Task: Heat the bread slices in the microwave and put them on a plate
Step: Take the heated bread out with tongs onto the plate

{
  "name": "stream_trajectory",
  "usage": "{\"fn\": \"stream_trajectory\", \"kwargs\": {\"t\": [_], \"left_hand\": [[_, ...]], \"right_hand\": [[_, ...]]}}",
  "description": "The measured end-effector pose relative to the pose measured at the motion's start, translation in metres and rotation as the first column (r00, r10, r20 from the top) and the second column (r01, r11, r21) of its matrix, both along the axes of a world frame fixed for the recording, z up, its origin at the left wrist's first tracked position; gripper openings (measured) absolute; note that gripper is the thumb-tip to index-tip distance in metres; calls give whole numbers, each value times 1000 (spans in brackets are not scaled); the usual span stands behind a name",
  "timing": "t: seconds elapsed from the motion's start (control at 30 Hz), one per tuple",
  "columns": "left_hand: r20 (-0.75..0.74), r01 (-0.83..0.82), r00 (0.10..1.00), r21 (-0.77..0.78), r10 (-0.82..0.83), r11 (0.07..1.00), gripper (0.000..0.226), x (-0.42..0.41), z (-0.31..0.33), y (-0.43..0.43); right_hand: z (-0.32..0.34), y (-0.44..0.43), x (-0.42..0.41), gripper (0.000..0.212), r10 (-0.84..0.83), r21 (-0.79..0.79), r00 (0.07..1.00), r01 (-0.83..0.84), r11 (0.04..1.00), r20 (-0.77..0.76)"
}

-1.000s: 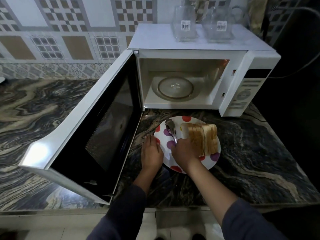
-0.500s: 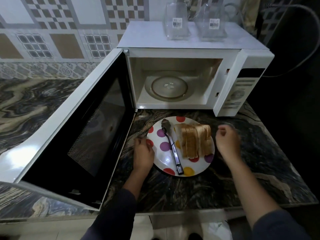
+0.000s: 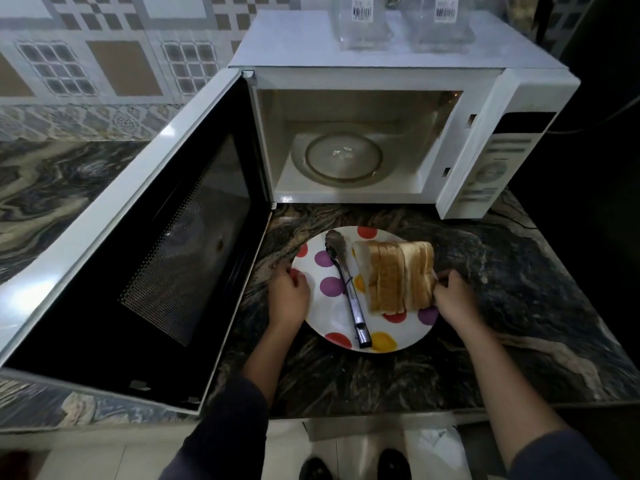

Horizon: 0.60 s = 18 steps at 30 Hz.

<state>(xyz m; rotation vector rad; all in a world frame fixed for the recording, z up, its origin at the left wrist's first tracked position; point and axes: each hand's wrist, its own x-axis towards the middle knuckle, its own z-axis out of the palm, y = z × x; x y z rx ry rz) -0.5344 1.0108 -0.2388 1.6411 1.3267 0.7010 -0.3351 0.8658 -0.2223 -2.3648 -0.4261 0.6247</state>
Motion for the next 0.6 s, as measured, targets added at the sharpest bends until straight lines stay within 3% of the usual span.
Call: {"fn": "stream_trajectory", "kwargs": {"t": [0.2, 0.33, 0.6], "left_hand": [[170, 8, 985, -33, -2, 999, 31, -2, -3, -8], [193, 43, 980, 25, -47, 999, 48, -9, -6, -17], [276, 21, 961, 4, -22, 1000, 46, -23, 0, -49]], "right_hand": [[-9, -5, -14, 23, -90, 294, 991, 115, 949, -99], [-13, -14, -23, 39, -75, 448, 984, 143, 883, -164], [-8, -51, -50, 43, -118, 585, 968, 228, 779, -220]]}}
